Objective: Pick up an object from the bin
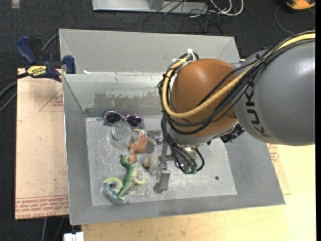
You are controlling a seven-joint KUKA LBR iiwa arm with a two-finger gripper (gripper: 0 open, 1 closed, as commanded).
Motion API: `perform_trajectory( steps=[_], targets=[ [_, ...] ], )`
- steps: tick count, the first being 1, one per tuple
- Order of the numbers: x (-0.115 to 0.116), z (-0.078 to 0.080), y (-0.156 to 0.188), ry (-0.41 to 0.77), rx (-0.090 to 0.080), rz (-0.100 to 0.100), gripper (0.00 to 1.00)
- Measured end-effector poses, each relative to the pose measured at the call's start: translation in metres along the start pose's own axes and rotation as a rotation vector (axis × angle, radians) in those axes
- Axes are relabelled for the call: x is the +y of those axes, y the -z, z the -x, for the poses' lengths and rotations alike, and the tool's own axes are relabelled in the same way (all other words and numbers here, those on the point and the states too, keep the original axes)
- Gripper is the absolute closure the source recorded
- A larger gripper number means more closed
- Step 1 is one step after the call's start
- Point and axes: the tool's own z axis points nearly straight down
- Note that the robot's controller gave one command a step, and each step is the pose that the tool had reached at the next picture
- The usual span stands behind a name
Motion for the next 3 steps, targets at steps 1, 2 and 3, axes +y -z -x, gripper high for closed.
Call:
perform_trajectory(
  steps=[1, 2, 3],
  targets=[
    [-0.001, 0.002, 0.004, -0.005, -0.008, 0.001, 0.00],
    [-0.017, 0.030, -0.061, 0.129, -0.003, 0.001, 0.00],
    [0.002, 0.018, -0.065, 0.339, -0.007, 0.001, 0.00]
  ],
)
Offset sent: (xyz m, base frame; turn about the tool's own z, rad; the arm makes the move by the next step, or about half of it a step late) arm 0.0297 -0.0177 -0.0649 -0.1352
